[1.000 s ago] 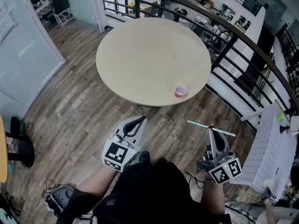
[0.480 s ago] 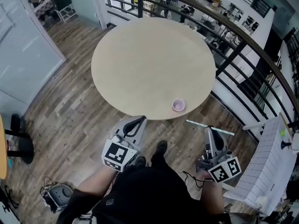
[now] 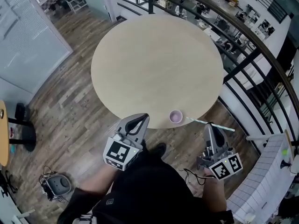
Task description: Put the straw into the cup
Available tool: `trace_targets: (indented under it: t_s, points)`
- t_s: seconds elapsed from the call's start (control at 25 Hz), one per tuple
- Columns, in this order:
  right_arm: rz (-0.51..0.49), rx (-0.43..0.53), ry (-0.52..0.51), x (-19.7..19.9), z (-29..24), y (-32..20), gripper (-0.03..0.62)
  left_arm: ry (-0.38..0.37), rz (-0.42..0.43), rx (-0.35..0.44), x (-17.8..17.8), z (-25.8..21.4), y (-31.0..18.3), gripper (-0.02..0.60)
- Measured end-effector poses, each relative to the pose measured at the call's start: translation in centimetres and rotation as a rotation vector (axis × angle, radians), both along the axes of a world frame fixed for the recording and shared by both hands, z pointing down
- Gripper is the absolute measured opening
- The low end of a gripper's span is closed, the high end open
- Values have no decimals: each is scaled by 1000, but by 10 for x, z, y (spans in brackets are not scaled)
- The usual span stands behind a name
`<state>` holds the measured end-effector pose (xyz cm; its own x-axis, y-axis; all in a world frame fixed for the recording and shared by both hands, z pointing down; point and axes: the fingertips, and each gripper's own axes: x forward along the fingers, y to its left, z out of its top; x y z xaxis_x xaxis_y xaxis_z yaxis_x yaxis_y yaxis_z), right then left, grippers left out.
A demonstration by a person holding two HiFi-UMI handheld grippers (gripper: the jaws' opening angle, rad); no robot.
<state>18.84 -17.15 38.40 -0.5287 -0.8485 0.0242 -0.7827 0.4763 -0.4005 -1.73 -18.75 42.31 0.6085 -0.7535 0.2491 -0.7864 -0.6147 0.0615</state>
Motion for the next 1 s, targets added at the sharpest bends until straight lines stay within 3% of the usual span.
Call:
trace_targets:
  t_s: [0.48,0.76,1.0]
  points:
    - [-3,-85,10,-13,33,-57,37,28,44,-62,9,27,-51,6]
    - [-4,-166,39,-8,68,-71,37,39,94,-107,35,54,-75,6]
    - [-20,-232,64,-19,107,-76,37,33,122,-154,38,91,-85,6]
